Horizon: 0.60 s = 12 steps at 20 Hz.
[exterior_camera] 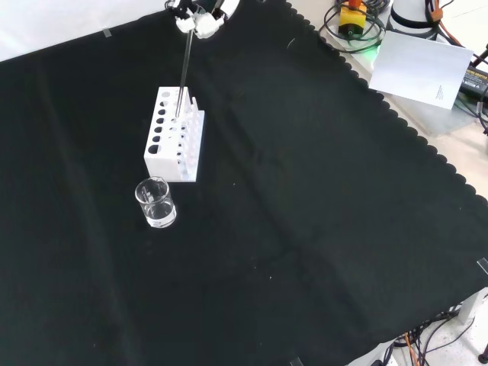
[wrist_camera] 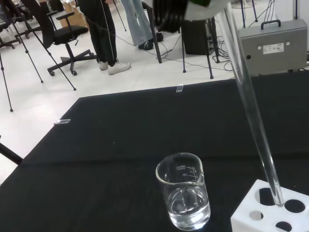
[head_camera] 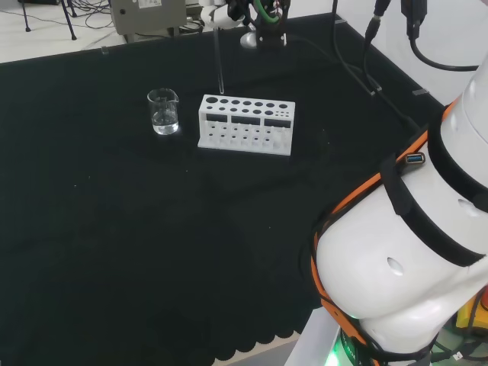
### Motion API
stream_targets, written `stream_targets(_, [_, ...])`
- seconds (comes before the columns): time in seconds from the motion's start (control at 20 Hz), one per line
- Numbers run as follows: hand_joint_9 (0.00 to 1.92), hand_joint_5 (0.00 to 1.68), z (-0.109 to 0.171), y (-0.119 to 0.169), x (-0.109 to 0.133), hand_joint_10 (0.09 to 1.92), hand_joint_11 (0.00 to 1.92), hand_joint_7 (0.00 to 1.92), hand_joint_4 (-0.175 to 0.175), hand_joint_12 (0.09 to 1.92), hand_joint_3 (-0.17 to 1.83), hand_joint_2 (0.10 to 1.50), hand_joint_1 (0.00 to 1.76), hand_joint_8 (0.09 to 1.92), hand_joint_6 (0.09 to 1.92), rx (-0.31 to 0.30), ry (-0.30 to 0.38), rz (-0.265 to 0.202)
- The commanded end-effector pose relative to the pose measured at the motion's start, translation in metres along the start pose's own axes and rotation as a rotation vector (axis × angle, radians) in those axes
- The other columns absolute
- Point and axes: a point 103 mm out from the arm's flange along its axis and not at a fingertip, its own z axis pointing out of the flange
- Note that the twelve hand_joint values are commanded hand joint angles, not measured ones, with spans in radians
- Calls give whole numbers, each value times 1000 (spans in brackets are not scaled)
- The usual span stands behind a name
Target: Stir in the beaker to the left of the white test tube rack with the glass rod.
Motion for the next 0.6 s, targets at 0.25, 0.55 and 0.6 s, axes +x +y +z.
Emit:
stream_targets(0.25, [1537, 948, 6, 5, 7, 1017, 1637, 1018, -175, 753, 501, 884, 1280, 1353, 871, 7, 0, -5])
stream_targets(0.55, [1539, 950, 13, 23, 25, 1015, 1638, 1018, -175, 753, 497, 885, 1280, 1351, 867, 27, -5, -36])
stream_targets(0.6, [1539, 950, 15, 28, 28, 1014, 1638, 1018, -175, 753, 496, 885, 1280, 1350, 866, 29, 1, -47])
